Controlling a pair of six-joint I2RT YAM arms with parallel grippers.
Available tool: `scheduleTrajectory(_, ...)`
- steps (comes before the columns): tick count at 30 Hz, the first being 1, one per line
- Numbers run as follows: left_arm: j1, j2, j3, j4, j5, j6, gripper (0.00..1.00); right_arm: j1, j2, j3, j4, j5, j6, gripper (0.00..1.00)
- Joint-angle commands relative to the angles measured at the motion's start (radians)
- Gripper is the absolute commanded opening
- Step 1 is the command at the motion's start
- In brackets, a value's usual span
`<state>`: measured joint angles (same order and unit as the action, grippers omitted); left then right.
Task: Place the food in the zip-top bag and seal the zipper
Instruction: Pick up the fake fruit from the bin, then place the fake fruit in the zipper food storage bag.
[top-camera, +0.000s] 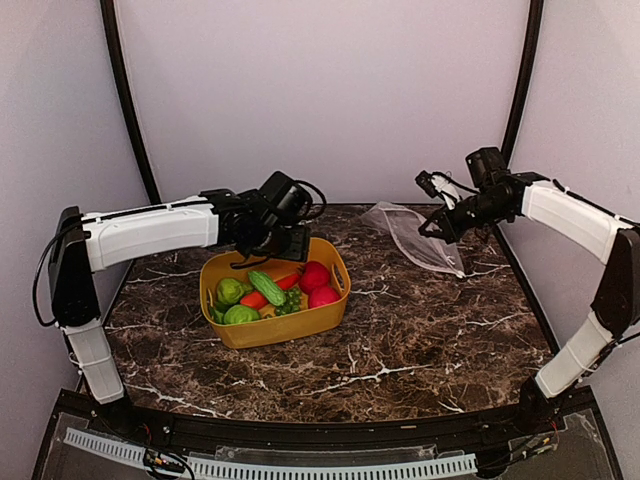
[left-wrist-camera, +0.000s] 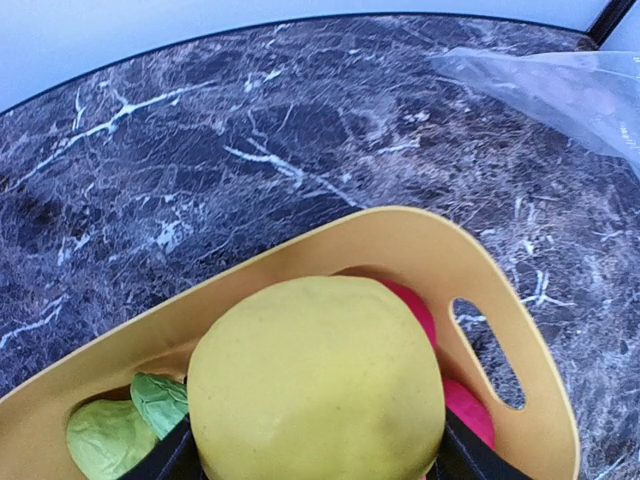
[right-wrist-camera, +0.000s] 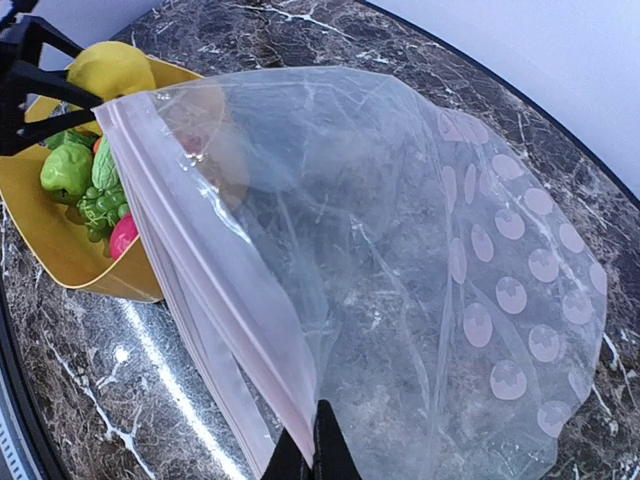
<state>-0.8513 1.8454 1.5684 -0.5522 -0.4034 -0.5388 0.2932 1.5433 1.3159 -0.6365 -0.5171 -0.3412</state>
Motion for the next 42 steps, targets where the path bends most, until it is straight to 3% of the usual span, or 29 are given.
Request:
scheduleTrajectory(1, -0.04, -0.097, 0.0, 0.03, 0.021, 0.056, 0.6, -0.045, -0.026, 0.111, -0.047, 0.084, -0.015, 0.0)
scheduleTrajectory(8, -0.102, -0.161, -0.006, 0.142, 0.076, 0.138, 0.58, -0.2, -0.058, 0.279, -0.094, 0.222, -0.015, 0.0)
scheduleTrajectory(12, -0.129, -0.198, -0.045, 0.28, 0.132, 0.174, 0.57, -0.201, -0.117, 0.247, -0.064, 0.352, -0.029, 0.0)
scheduleTrajectory(17, -0.149, -0.214, -0.08, 0.381, 0.198, 0.177, 0.56, -0.181, -0.166, 0.134, -0.047, 0.345, 0.004, 0.0)
scheduleTrajectory(23, -0.157, -0.214, -0.119, 0.522, 0.331, 0.175, 0.55, -0.089, -0.115, 0.005, -0.032, 0.215, 0.066, 0.0)
scheduleTrajectory(31, -0.17, -0.167, -0.165, 0.847, 0.567, 0.091, 0.53, -0.007, 0.039, 0.073, -0.078, -0.078, 0.137, 0.0)
scheduleTrajectory(35, -0.174, -0.114, -0.162, 0.953, 0.618, 0.06, 0.52, -0.007, 0.07, 0.116, -0.093, -0.189, 0.175, 0.0)
scheduleTrajectory(42, -0.175, 0.01, -0.112, 1.042, 0.623, 0.046, 0.49, -0.007, 0.051, 0.156, -0.131, -0.229, 0.194, 0.0)
